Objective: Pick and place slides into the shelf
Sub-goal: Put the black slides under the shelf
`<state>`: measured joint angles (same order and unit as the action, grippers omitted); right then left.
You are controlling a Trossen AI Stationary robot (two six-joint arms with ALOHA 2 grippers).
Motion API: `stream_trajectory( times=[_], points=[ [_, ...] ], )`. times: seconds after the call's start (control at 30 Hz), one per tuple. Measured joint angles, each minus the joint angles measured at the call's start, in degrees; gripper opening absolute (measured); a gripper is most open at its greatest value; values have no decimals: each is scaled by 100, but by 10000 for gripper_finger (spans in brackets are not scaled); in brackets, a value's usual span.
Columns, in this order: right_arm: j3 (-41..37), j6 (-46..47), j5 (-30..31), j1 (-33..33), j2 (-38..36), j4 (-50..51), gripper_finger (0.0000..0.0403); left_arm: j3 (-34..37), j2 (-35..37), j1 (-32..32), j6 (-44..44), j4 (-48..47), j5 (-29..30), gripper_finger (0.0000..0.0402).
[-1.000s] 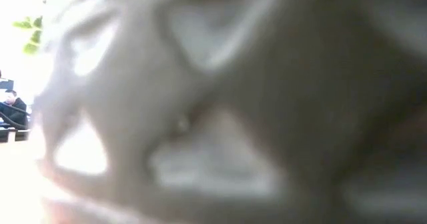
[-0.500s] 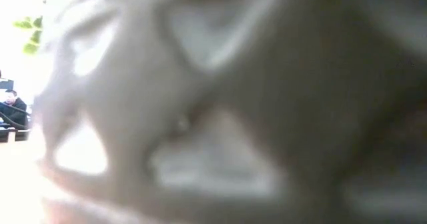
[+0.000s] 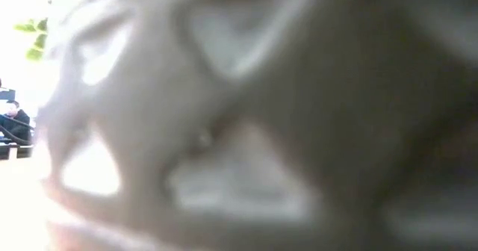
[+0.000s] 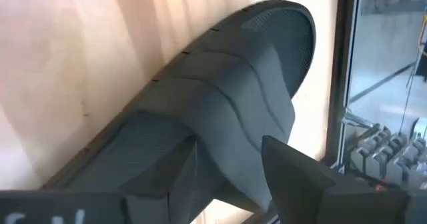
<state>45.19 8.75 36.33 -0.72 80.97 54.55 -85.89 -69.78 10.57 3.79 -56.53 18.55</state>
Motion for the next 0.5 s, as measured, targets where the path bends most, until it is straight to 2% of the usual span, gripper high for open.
stream_trajectory(
  times=[0.27, 0.5],
  points=[
    [0, -136, -13, -344, 0, -188, 169, 0, 0, 2, 4, 2, 2, 32],
    [-393, -877, -38, -521, 0, -1321, 165, 0, 0, 0, 7, 4, 1, 24]
  ],
)
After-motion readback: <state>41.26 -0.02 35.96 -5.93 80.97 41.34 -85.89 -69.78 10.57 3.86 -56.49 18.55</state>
